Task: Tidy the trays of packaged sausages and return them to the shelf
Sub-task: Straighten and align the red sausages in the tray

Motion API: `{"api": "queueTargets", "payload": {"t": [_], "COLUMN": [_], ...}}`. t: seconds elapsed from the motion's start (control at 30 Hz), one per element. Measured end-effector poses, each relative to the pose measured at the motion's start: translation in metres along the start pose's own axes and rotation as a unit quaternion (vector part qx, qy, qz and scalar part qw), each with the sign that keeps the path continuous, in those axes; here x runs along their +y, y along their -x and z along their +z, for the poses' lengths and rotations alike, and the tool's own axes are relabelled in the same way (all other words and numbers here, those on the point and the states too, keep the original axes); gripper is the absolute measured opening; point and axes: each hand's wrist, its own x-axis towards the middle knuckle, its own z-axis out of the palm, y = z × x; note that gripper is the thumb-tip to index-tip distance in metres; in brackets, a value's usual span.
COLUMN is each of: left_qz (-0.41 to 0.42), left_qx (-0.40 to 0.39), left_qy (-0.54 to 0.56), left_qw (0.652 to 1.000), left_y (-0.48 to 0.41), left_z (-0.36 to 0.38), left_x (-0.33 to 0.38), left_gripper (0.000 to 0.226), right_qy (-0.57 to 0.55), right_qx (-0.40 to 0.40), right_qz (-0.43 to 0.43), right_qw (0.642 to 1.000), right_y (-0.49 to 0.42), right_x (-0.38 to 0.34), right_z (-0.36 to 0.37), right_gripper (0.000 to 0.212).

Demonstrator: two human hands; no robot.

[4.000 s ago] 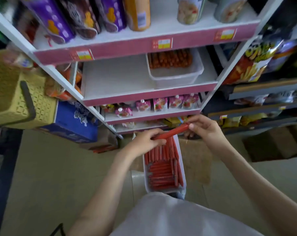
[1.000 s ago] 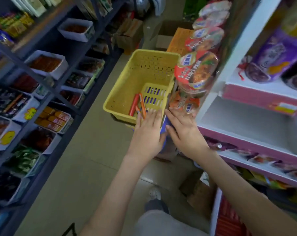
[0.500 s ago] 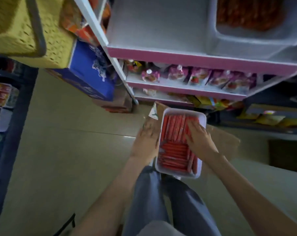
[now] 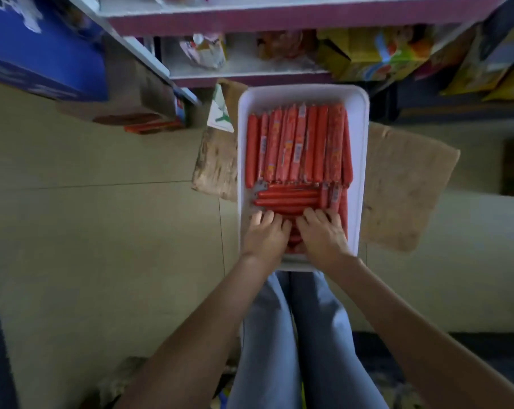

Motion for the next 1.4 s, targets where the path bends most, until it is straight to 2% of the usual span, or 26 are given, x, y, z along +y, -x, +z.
{"api": "queueTargets", "payload": {"t": [0.1,0.27,0.33,0.4,0.47,0.5,0.6,0.7,0.73,0.77,0.8,0.83,0.87,0.9,0.93,1.0,1.07,1.13,1.2,1.3,1.4], "left_qz": [0.020,-0.047,-0.078,-0.119,-0.160,-0.171,-0.170,-0.160,-0.151,-0.138,-0.120,-0.101,-0.081,-0.059,-0.033,0.019,0.058,0.078,0.106,0.155,0.181], "left_qx": [0.015,0.000,0.025,0.046,0.057,0.061,0.076,0.088,0.089,0.093,0.094,0.088,0.081,0.080,0.096,0.156,0.231,0.296,0.348,0.389,0.405], "left_qy": [0.007,0.104,0.192,0.293,0.401,0.443,0.537,0.616,0.621,0.608,0.575,0.529,0.467,0.404,0.351,0.280,0.264,0.292,0.320,0.339,0.346], "left_qw": [1.000,0.993,0.978,0.947,0.900,0.878,0.823,0.766,0.764,0.777,0.804,0.838,0.877,0.909,0.931,0.947,0.935,0.906,0.875,0.842,0.827], "left_y": [-0.006,0.011,0.024,0.036,0.047,0.052,0.071,0.091,0.099,0.106,0.112,0.117,0.122,0.126,0.129,0.136,0.142,0.146,0.150,0.156,0.161], "left_z": [-0.001,-0.034,-0.049,-0.072,-0.097,-0.112,-0.161,-0.215,-0.233,-0.250,-0.266,-0.281,-0.299,-0.316,-0.334,-0.369,-0.400,-0.423,-0.439,-0.455,-0.458], "left_x": [0.001,-0.003,-0.012,-0.019,-0.025,-0.027,-0.029,-0.022,-0.019,-0.015,-0.012,-0.008,-0.003,0.004,0.012,0.032,0.049,0.059,0.062,0.062,0.061], "left_gripper": [0.010,0.026,0.017,0.017,0.015,0.012,0.008,0.012,0.012,0.011,0.010,0.010,0.010,0.014,0.019,0.030,0.032,0.029,0.026,0.025,0.025], "right_qy": [0.030,0.016,-0.072,-0.217,-0.388,-0.457,-0.603,-0.741,-0.773,-0.793,-0.802,-0.803,-0.791,-0.767,-0.735,-0.676,-0.630,-0.598,-0.544,-0.460,-0.399], "right_qx": [0.051,0.051,0.054,0.008,-0.036,-0.034,0.037,0.108,0.128,0.144,0.158,0.169,0.183,0.196,0.210,0.241,0.288,0.327,0.360,0.417,0.466], "right_qz": [-0.024,-0.042,-0.038,0.025,0.103,0.128,0.178,0.173,0.162,0.149,0.139,0.131,0.125,0.116,0.105,0.073,0.047,0.000,-0.046,-0.078,-0.101], "right_qw": [0.998,0.998,0.995,0.976,0.915,0.880,0.777,0.639,0.600,0.573,0.559,0.556,0.571,0.600,0.636,0.693,0.720,0.732,0.756,0.780,0.783], "right_y": [0.006,0.020,0.024,0.027,0.031,0.034,0.048,0.070,0.079,0.088,0.097,0.105,0.112,0.118,0.123,0.132,0.143,0.155,0.165,0.172,0.172], "right_x": [0.006,0.014,0.020,0.022,0.021,0.020,0.018,0.015,0.013,0.011,0.009,0.006,0.003,0.000,-0.003,-0.013,-0.024,-0.037,-0.049,-0.058,-0.061], "right_z": [0.005,0.000,-0.011,-0.041,-0.080,-0.102,-0.167,-0.229,-0.249,-0.269,-0.287,-0.306,-0.324,-0.341,-0.358,-0.392,-0.427,-0.456,-0.476,-0.490,-0.492], "right_gripper": [0.043,0.028,0.022,0.019,0.020,0.017,0.018,0.011,0.009,0.009,0.011,0.015,0.016,0.016,0.017,0.024,0.028,0.022,0.028,0.038,0.044]}}
